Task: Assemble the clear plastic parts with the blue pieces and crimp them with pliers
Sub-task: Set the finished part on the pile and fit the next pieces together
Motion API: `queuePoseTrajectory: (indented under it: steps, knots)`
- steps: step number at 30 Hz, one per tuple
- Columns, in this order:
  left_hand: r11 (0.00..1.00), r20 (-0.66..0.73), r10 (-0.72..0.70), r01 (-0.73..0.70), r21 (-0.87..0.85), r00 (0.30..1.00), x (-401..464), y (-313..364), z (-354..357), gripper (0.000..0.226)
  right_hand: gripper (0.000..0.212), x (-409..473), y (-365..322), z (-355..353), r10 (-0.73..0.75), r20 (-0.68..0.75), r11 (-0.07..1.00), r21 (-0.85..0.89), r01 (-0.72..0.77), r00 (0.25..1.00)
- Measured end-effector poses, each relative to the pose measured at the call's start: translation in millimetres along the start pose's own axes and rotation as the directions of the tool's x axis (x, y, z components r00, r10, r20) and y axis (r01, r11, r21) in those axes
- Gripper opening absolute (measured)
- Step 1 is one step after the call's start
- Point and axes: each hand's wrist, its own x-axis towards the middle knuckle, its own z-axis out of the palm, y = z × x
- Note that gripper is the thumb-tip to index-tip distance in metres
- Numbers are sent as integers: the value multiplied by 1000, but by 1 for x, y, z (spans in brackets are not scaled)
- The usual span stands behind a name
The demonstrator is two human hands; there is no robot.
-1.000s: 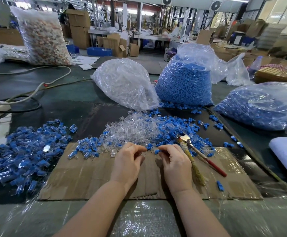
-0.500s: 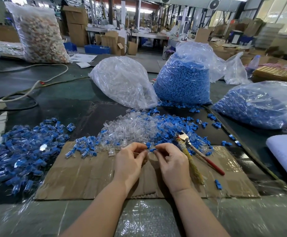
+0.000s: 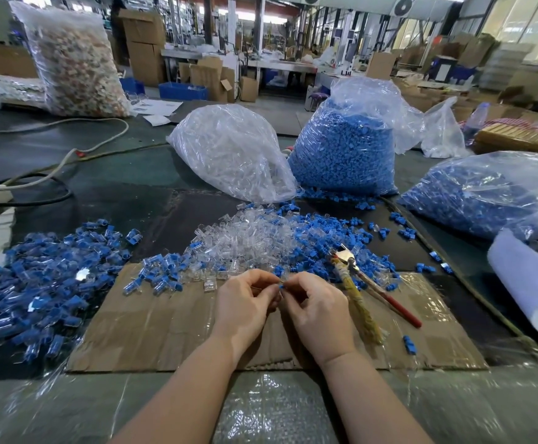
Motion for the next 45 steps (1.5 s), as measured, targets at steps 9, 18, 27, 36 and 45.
queuePoseTrajectory:
  steps: [9,18,27,36,45]
  knots:
    - [998,-15,-1,0,-66,1000,-1,3,-2,22,26,1,-2,-5,-18,46,995,97,13,999]
    - [999,-17,-14,13,-34,1000,-1,1,-2,28,26,3,-4,-5,-11,49,991,132,4,999]
    - [1000,4,2,-2,0,1000,-2,4,-3,17,28,3,-3,-6,-14,30,993,115,10,999]
    - [999,6,-20,20,-44,1000,-3,3,-3,16,9,1,3,-2,-52,7,995,82,51,999]
    - [999,9,-18,18,-32,1000,-2,3,-4,20,13,2,-1,-5,-48,15,996,77,47,999]
